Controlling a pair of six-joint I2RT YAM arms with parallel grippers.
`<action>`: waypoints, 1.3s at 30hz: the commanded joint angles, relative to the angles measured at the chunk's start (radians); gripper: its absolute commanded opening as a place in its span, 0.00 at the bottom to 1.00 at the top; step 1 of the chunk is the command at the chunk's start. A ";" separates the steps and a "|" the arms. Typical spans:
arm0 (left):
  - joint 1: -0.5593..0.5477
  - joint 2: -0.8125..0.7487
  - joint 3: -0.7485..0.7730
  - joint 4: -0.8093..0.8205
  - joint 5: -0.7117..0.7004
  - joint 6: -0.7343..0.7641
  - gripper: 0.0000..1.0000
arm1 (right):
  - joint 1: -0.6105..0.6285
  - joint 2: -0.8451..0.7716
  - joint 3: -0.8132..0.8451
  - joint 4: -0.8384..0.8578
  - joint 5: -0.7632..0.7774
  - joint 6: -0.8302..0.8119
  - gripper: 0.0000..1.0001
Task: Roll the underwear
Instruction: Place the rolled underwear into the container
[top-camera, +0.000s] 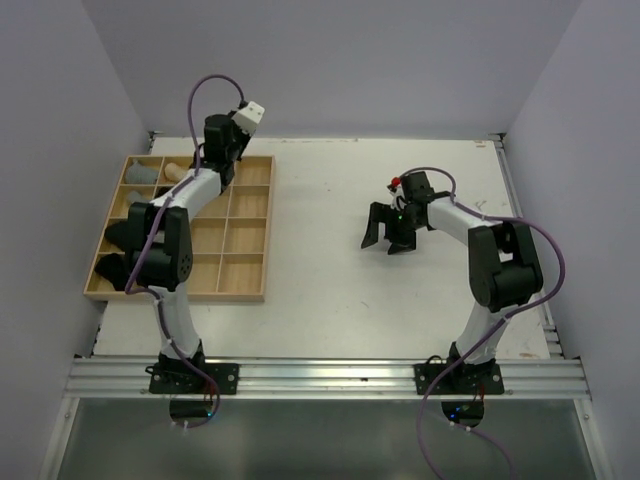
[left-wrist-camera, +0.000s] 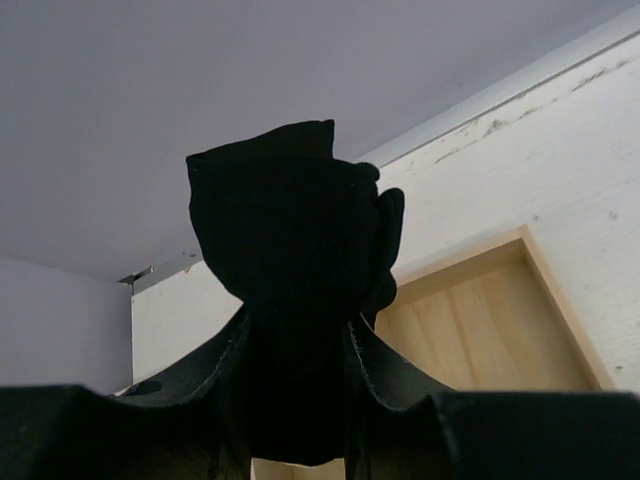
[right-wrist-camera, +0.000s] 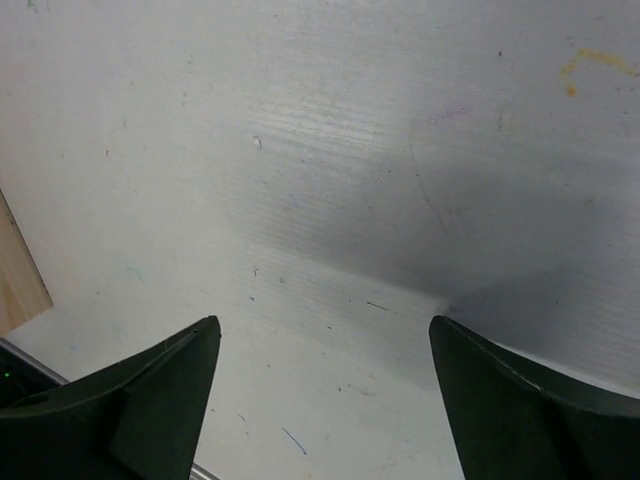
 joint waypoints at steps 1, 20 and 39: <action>-0.004 0.059 -0.049 0.235 -0.111 0.080 0.00 | -0.003 -0.048 -0.003 -0.020 0.040 -0.007 0.90; -0.013 0.175 -0.033 -0.123 0.286 0.236 0.00 | -0.007 -0.070 -0.049 -0.023 0.058 -0.018 0.99; 0.084 0.349 0.368 -0.714 0.401 0.177 0.00 | -0.010 -0.067 -0.032 -0.049 0.058 -0.036 0.98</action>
